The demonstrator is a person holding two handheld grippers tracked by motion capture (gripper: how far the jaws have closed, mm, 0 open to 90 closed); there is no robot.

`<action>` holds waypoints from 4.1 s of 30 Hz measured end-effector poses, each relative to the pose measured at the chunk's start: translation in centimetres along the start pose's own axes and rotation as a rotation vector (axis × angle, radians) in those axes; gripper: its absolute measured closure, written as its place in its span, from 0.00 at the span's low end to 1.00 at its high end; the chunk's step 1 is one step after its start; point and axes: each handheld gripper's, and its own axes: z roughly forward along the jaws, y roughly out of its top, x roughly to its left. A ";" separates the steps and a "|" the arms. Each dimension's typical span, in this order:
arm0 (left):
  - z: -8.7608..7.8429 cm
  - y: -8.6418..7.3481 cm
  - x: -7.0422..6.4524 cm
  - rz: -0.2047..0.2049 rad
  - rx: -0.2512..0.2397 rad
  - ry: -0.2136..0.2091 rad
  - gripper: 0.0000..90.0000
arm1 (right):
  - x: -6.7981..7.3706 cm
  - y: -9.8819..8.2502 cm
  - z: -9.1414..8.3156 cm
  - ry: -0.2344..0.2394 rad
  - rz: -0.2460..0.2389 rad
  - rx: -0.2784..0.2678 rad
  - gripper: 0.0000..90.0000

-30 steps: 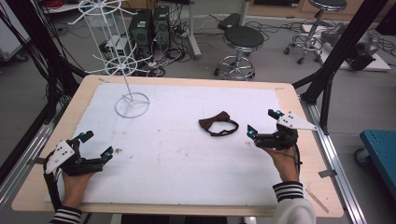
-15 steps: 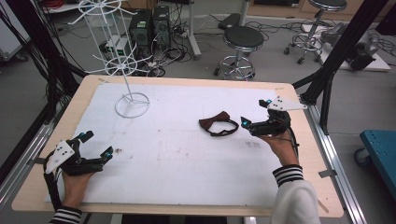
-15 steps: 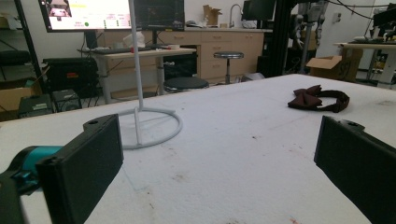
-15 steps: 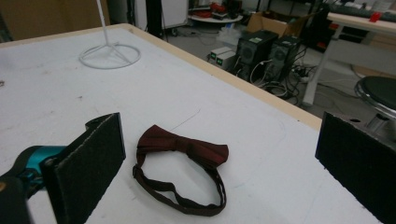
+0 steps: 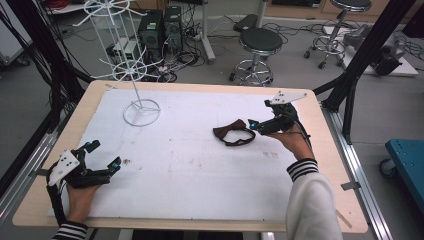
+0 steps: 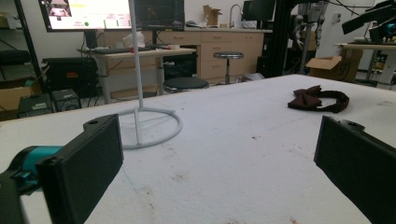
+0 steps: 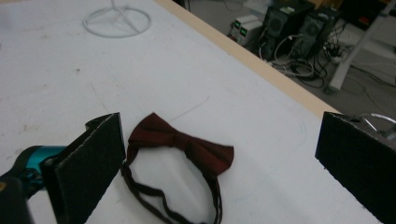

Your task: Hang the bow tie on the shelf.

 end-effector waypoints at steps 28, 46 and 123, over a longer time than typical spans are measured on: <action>0.0 0.0 0.0 0.001 0.002 0.000 0.02 | -1.4 2.0 5.1 0.100 -0.110 0.215 0.01; 0.0 0.0 0.0 0.001 0.001 -0.001 0.02 | -1.0 0.4 8.5 0.108 -0.142 0.363 0.01; 0.0 1.5 0.3 -0.031 0.016 -0.051 0.02 | 2.1 2.5 5.0 0.198 -0.144 0.313 0.92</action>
